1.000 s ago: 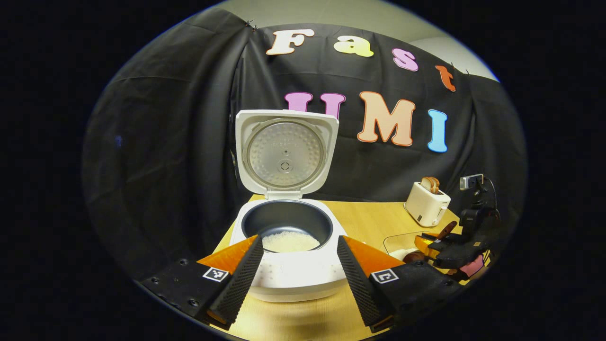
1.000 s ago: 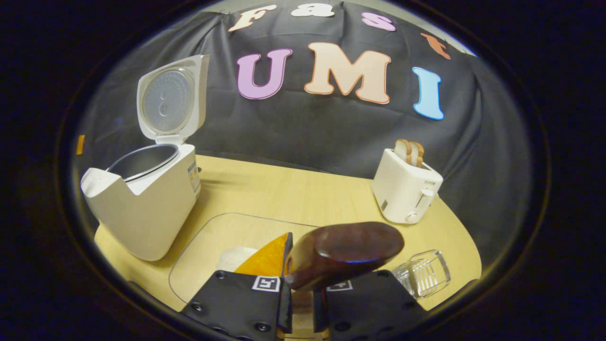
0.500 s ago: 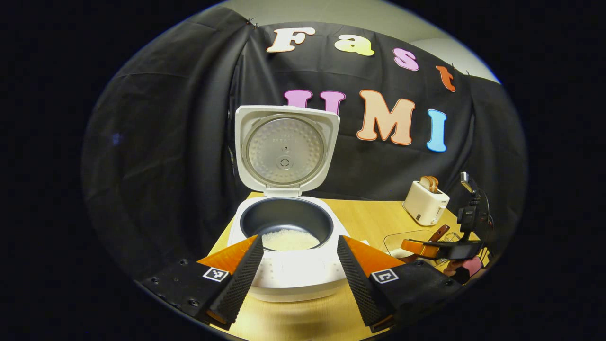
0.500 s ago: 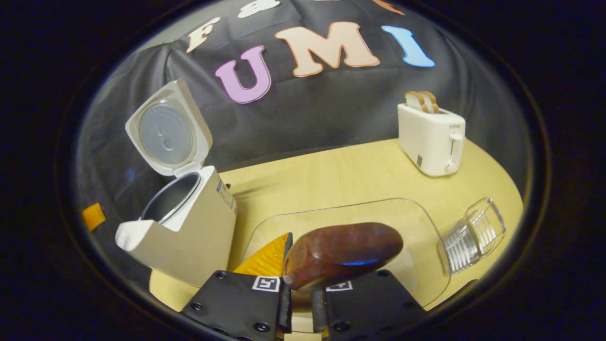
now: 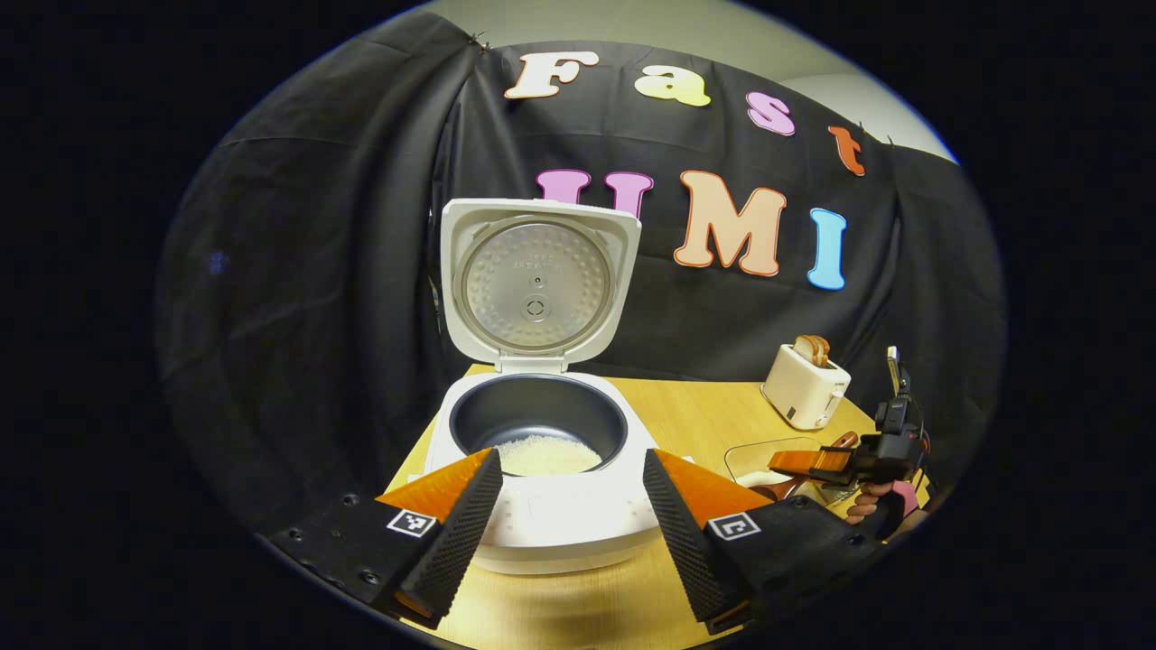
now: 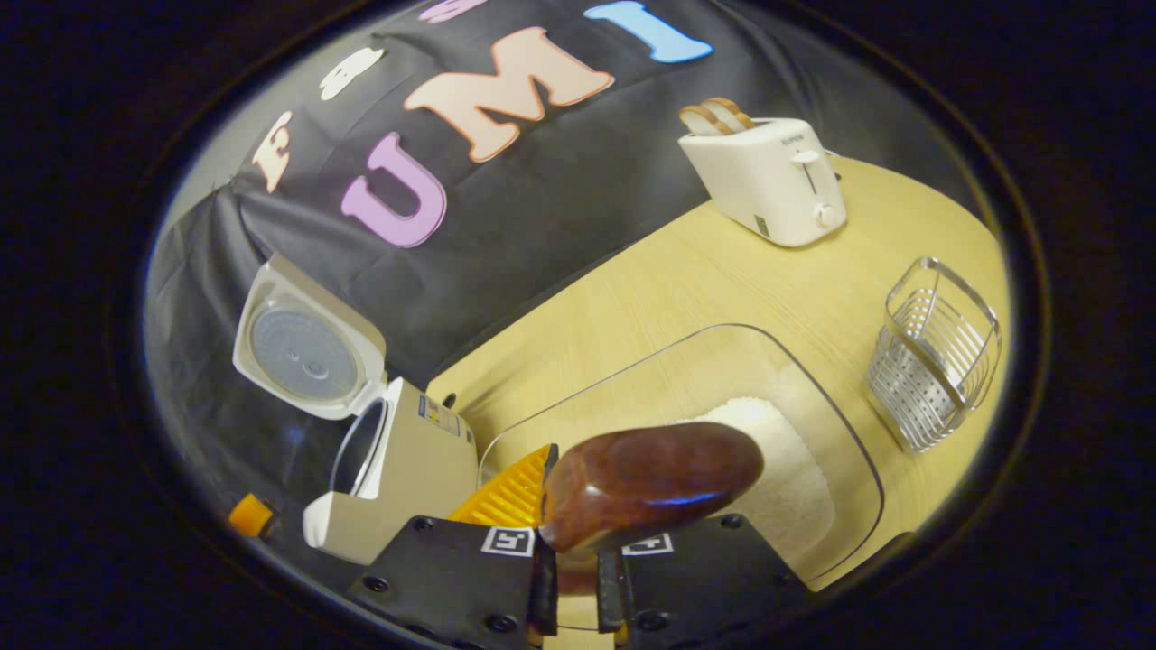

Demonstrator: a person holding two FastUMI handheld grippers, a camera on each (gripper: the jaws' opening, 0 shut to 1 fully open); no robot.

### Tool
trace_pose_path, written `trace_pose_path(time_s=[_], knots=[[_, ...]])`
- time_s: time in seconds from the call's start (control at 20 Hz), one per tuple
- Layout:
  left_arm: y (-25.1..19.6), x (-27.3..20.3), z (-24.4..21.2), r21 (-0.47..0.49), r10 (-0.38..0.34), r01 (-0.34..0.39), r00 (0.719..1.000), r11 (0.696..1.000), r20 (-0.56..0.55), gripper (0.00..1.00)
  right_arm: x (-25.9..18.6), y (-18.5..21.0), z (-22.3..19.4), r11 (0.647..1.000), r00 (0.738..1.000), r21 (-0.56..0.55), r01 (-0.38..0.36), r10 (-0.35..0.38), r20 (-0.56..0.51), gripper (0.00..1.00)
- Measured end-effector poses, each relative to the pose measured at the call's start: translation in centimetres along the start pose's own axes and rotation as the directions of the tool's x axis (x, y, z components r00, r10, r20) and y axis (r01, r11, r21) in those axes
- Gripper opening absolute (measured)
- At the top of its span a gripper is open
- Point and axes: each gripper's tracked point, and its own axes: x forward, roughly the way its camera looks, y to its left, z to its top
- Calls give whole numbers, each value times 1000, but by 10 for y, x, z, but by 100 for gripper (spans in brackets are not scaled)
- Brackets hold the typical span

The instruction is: Close the left gripper, press the button to open the rice cooker; take a wooden spoon from the chopstick holder with the right hand, scoop a spoonful of rice and pour it into the rice cooker, then put the wooden spoon back into the chopstick holder.

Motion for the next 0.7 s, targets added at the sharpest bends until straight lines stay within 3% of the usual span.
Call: trace_pose_path(time_s=[0.25,0.7], knots=[[-7,1,3,13,-11,11,1000,1000,5,93,-12,4,21,991,998,124,-56,52,33,20],[-21,-7,5,-8,-42,42,999,999,11,93,-38,56,63,938,978,278,-205,183,103,21]])
